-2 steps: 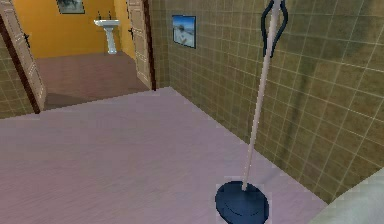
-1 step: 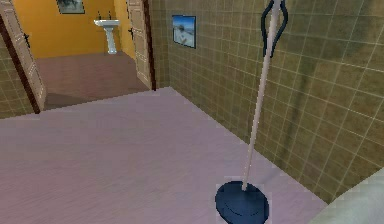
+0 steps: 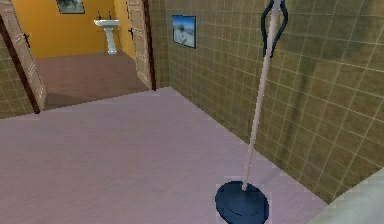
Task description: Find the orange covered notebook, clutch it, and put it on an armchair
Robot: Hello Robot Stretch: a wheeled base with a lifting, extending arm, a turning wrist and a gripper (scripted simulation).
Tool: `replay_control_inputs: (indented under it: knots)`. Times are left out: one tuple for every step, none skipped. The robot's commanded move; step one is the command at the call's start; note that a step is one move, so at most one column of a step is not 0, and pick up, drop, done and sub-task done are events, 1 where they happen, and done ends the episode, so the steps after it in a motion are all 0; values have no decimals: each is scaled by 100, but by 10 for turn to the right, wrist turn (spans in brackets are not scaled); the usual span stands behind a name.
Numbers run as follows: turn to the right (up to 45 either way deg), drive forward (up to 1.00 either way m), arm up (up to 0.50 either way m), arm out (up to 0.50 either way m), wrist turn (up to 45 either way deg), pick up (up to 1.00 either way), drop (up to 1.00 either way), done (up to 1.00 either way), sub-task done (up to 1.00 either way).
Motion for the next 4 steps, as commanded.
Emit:
replay_control_inputs:
  knots:
    - [0,0,-32,0,0,0,0,0,0]
    - [0,0,0,0,0,0,100,0,0]
    - [0,0,10,0,0,0,0,0,0]
    - [0,0,0,-8,0,0,0,0,0]
